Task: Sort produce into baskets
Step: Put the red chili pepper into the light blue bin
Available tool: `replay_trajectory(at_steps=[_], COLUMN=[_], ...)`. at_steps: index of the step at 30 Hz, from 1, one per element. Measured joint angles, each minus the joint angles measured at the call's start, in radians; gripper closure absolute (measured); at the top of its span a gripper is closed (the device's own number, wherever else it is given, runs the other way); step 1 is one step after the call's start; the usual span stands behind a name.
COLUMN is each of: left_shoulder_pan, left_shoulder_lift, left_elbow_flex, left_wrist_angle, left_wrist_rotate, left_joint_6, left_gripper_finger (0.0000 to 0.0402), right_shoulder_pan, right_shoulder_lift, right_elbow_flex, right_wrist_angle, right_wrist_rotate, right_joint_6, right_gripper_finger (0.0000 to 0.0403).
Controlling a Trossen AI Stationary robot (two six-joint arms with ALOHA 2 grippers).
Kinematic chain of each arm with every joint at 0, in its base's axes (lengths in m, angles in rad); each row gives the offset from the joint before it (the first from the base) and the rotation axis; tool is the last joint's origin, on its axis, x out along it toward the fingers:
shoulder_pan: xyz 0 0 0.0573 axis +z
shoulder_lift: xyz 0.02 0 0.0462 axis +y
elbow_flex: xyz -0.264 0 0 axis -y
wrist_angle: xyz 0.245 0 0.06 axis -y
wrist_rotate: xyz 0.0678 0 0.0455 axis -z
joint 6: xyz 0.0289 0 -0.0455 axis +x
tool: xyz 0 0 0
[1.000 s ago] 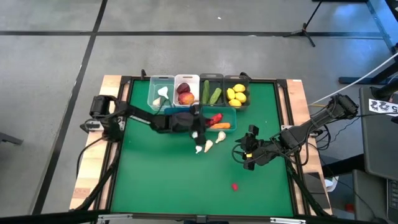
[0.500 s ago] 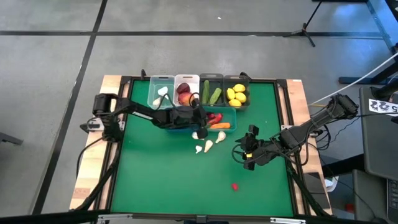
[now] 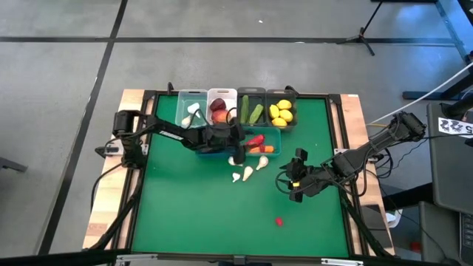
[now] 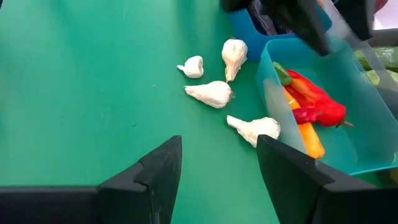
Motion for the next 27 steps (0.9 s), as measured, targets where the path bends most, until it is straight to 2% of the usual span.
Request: replay_trajectory(at_steps=[7,12,18,23,27], left_shoulder_pan=[-0.124,-0.235,-0.286,-0.271,-0.261], left_shoulder_lift=[0.000,0.002,0.093,0.226,0.325], left_elbow_flex=[0.000,0.018,0.184,0.356,0.435], left_wrist_angle=[-0.015,-0.018,-0.035,-0.191,-0.200], left_wrist_rotate=[0.181,0.215,0.219,0.283,0.365], left_joint_6=[-0.017,-0.030,-0.002,0.022,0.007], left_gripper_finger=[0.0159,0.0159,0.0160,0.0161,0.0161], right_shoulder_pan=[0.000,0.000,0.000,0.000,0.000], right_shoulder_lift=[0.000,0.000,0.000,0.000,0.000], right_elbow_flex=[0.000,0.000,0.035,0.119,0.198], right_wrist_angle=[0.003,0.040,0.075,0.049,-0.010], right_wrist_rotate=[-0.018,-0.018,-0.042,-0.115,-0.159], right_joint_6=[0.005,-0.011,-0.048,-0.071,-0.101], right_gripper_finger=[0.0194,0.0194,0.0194,0.0194,0.0194])
